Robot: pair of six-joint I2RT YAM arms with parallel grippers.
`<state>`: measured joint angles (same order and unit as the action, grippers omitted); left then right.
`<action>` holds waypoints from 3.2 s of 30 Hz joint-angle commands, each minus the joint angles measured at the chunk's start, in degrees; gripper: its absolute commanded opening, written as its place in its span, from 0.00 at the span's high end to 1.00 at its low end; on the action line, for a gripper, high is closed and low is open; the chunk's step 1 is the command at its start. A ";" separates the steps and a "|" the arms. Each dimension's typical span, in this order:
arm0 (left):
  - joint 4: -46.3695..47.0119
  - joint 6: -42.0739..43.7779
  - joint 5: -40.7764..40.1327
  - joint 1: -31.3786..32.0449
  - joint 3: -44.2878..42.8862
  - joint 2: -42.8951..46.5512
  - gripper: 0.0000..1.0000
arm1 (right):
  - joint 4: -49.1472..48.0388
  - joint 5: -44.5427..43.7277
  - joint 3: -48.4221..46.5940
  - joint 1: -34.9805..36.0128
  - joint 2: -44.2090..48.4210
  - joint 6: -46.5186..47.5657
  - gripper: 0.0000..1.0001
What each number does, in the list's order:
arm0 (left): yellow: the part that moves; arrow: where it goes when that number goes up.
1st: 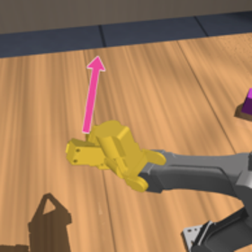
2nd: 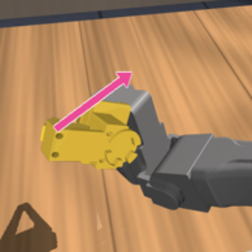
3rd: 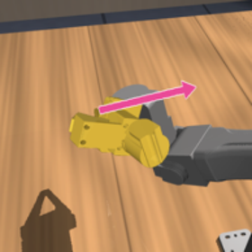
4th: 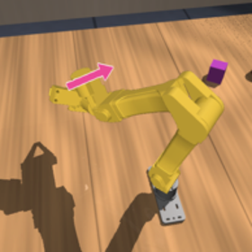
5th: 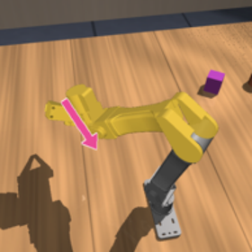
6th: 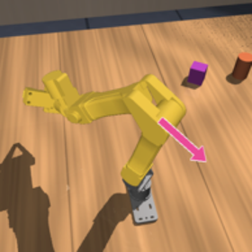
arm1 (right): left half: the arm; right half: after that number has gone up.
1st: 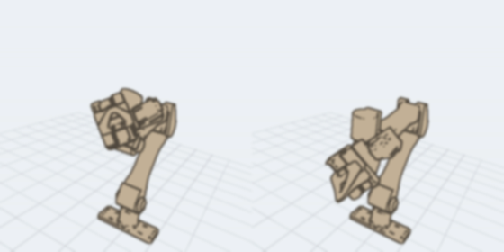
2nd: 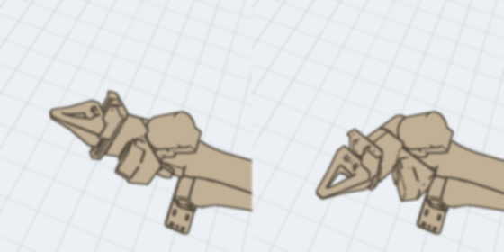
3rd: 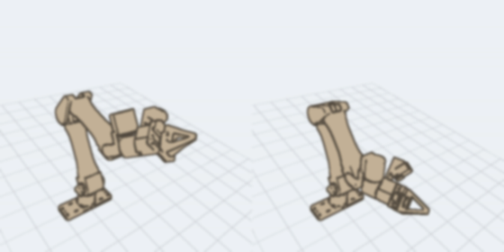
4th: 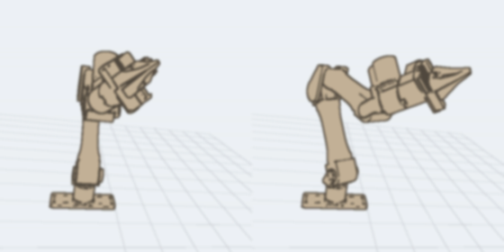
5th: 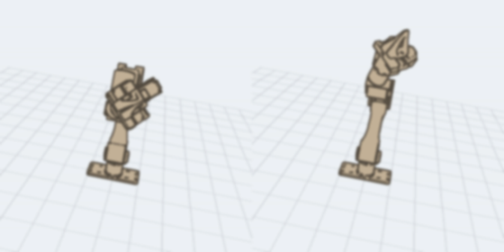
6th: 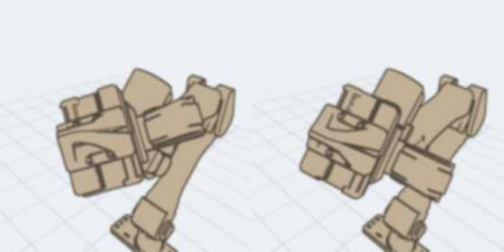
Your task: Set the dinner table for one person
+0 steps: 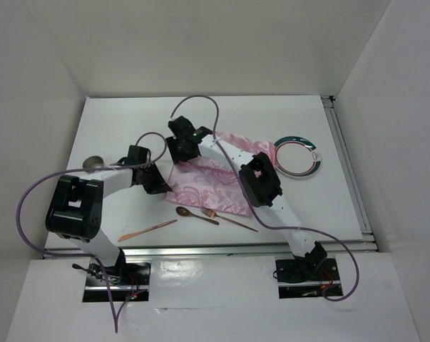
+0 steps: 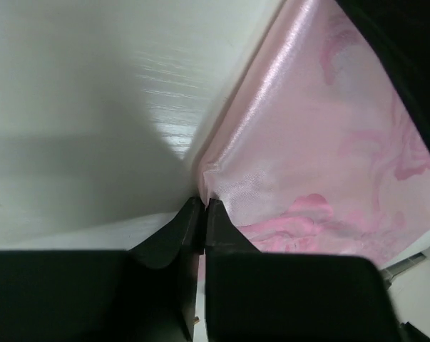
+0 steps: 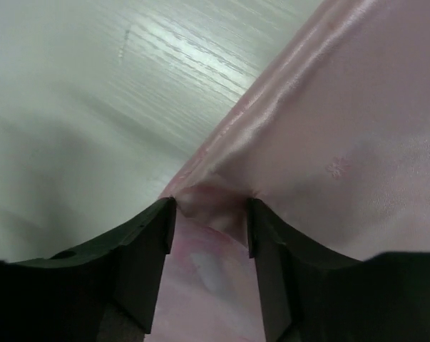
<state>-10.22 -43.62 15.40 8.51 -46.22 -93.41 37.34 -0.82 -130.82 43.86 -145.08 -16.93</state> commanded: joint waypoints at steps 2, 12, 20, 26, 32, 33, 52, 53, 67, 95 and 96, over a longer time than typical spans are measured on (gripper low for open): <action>-1.82 0.29 -0.02 -0.43 1.57 -1.34 1.00 | 0.28 -4.89 -1.89 0.00 -0.30 -2.32 0.49; -4.81 0.81 -1.07 -0.95 -1.41 0.42 1.00 | -0.25 -4.02 -2.42 -1.75 6.11 -2.93 1.00; -11.47 3.36 -2.73 -1.48 -10.20 1.74 1.00 | -1.39 -0.24 -4.96 -6.84 14.99 -2.94 1.00; -17.02 5.82 -4.59 -4.02 -24.43 2.79 1.00 | -1.40 1.79 -4.88 -12.73 26.40 -1.27 1.00; -22.74 8.45 -5.11 -8.33 -39.46 4.54 1.00 | -4.21 3.02 2.06 -16.87 39.31 0.58 1.00; -22.74 9.16 -5.12 -8.86 -40.87 5.16 1.00 | -4.99 3.63 3.02 -16.87 40.82 1.10 1.00; -37.24 16.02 -8.72 -14.58 -66.98 17.56 1.00 | -3.86 5.84 18.23 -18.63 64.47 0.58 1.00; -37.24 16.02 -8.72 -14.58 -68.64 16.42 1.00 | -3.86 5.22 20.15 -19.15 64.48 0.58 1.00; -25.47 12.41 -4.33 -14.58 -77.94 -19.76 1.00 | -18.18 16.54 23.44 -33.83 42.28 -2.05 1.00; -19.94 11.19 -8.81 -8.95 -32.63 -13.82 1.00 | -14.13 17.34 37.90 -23.55 22.29 -6.70 1.00; -19.93 11.18 -8.81 -8.95 -32.62 -14.43 1.00 | -14.14 17.87 39.32 -23.55 22.29 -7.24 1.00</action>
<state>-33.98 -30.63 6.63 -0.12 -79.11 -108.16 24.75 15.99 -94.45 21.71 -122.48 -22.13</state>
